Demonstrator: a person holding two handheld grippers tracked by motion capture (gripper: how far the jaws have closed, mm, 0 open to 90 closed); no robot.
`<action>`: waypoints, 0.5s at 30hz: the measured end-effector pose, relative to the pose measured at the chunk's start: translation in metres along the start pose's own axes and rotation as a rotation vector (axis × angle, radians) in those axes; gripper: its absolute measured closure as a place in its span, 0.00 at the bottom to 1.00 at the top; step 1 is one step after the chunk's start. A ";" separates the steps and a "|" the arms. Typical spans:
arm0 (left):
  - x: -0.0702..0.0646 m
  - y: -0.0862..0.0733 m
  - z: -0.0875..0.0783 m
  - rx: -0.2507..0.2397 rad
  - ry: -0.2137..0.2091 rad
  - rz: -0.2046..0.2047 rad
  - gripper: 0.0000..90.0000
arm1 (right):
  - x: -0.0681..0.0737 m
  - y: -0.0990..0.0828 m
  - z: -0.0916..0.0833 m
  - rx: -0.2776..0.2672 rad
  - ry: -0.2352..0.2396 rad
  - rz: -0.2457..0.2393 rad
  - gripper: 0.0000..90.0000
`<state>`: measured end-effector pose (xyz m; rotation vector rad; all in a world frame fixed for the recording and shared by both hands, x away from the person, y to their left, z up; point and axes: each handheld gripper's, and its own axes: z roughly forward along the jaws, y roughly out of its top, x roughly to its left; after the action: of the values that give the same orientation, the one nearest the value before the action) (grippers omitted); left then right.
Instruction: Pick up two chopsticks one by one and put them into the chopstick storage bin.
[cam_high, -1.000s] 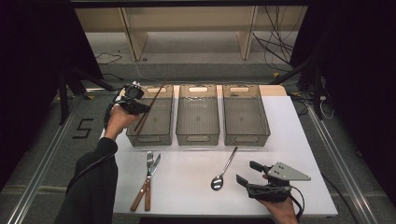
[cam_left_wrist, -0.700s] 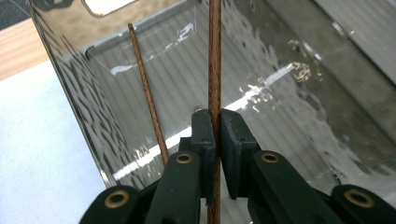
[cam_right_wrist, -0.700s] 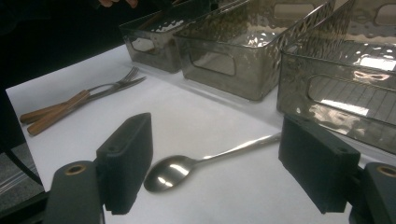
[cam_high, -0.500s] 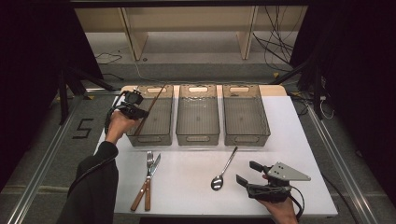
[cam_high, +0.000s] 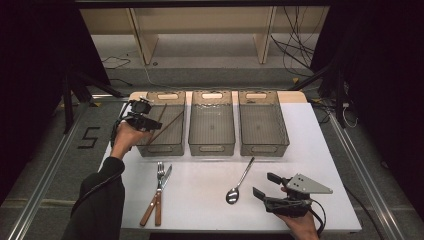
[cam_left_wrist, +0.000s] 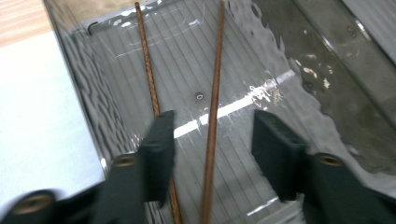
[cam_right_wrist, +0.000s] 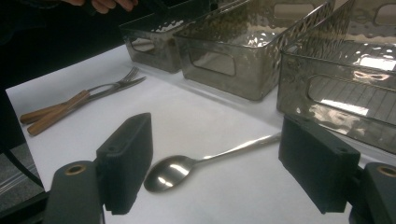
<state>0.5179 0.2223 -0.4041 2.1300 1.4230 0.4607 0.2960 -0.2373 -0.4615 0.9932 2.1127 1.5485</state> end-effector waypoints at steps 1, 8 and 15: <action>-0.001 -0.002 -0.003 -0.004 0.000 -0.006 0.49 | 0.000 0.000 0.000 0.000 0.000 0.000 0.30; -0.014 -0.022 -0.030 -0.051 -0.025 -0.022 0.37 | 0.001 0.000 0.000 0.002 -0.002 0.000 0.30; -0.027 -0.049 -0.046 -0.051 -0.034 -0.024 0.32 | 0.001 0.000 0.000 0.001 -0.003 0.001 0.30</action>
<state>0.4457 0.2229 -0.3971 2.0685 1.4017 0.4447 0.2956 -0.2365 -0.4616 0.9965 2.1113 1.5466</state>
